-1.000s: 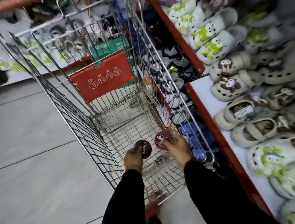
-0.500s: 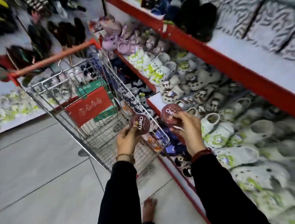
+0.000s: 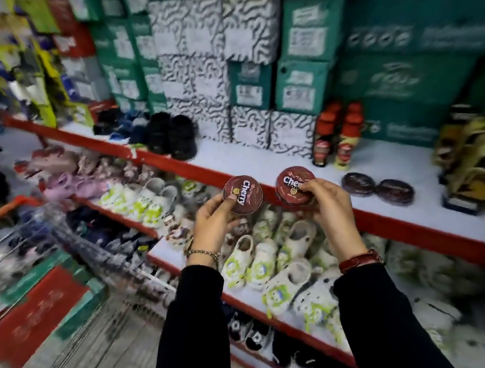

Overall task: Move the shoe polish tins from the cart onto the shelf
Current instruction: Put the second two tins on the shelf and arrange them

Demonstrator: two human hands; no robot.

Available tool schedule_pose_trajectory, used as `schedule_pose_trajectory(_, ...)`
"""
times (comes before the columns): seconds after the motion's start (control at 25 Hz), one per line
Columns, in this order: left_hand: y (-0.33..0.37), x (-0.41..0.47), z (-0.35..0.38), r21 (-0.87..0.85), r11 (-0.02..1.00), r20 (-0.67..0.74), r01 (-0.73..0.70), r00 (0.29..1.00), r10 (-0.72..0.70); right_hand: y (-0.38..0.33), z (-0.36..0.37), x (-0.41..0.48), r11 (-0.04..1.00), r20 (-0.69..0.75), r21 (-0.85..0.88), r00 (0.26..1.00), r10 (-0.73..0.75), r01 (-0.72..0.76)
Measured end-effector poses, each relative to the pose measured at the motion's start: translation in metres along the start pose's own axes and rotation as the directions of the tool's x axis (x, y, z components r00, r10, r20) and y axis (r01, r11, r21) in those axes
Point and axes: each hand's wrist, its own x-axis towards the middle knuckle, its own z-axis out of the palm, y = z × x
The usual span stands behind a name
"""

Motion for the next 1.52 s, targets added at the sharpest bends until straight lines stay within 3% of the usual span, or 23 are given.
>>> schedule_pose_trajectory(0.24, 0.001, 0.022, 0.104, 0.158, 0.987, 0.234, 0.0, 0.971, -0.037, -0.037, -0.085, 0.019, 0.993, -0.267, -0.107, 0.96, -0.08, 0.052)
schedule_pose_trajectory(0.36, -0.005, 0.029, 0.146, 0.271, 0.96, 0.333, -0.077, 0.943, -0.019, -0.042, -0.122, 0.024, 0.974, -0.368, -0.221, 0.92, -0.133, 0.052)
schedule_pose_trajectory(0.52, -0.015, 0.035, 0.181, 0.443, 0.869, 0.403, -0.219, 0.915, 0.025, -0.04, -0.162, 0.03, 0.863, -0.434, -0.494, 0.891, -0.137, -0.108)
schedule_pose_trajectory(0.6, -0.02, 0.04, 0.189, 0.547, 0.796, 0.415, -0.261, 0.91, 0.012, -0.037, -0.173, 0.032, 0.782, -0.445, -0.593, 0.888, -0.12, -0.192)
schedule_pose_trajectory(0.8, -0.024, 0.054, 0.194, 0.745, 0.606, 0.423, -0.28, 0.9, -0.105, -0.032, -0.178, 0.036, 0.715, -0.472, -0.623, 0.881, -0.018, -0.319)
schedule_pose_trajectory(0.96, -0.024, 0.06, 0.194, 0.784, 0.543, 0.449, -0.3, 0.879, -0.163, -0.034, -0.177, 0.043, 0.596, -0.457, -0.698, 0.888, 0.055, -0.396)
schedule_pose_trajectory(1.16, -0.028, 0.056, 0.198, 0.814, 0.454, 0.477, -0.363, 0.864, -0.164, -0.029, -0.169, 0.048, 0.551, -0.427, -0.728, 0.899, 0.1, -0.408)
schedule_pose_trajectory(1.44, -0.029, 0.052, 0.203, 0.796, 0.484, 0.479, -0.364, 0.867, -0.137, -0.034, -0.17, 0.046, 0.563, -0.416, -0.733, 0.907, 0.073, -0.382)
schedule_pose_trajectory(1.52, -0.029, 0.053, 0.205, 0.782, 0.502, 0.489, -0.37, 0.863, -0.126, -0.034, -0.17, 0.045, 0.518, -0.376, -0.785, 0.926, 0.036, -0.339)
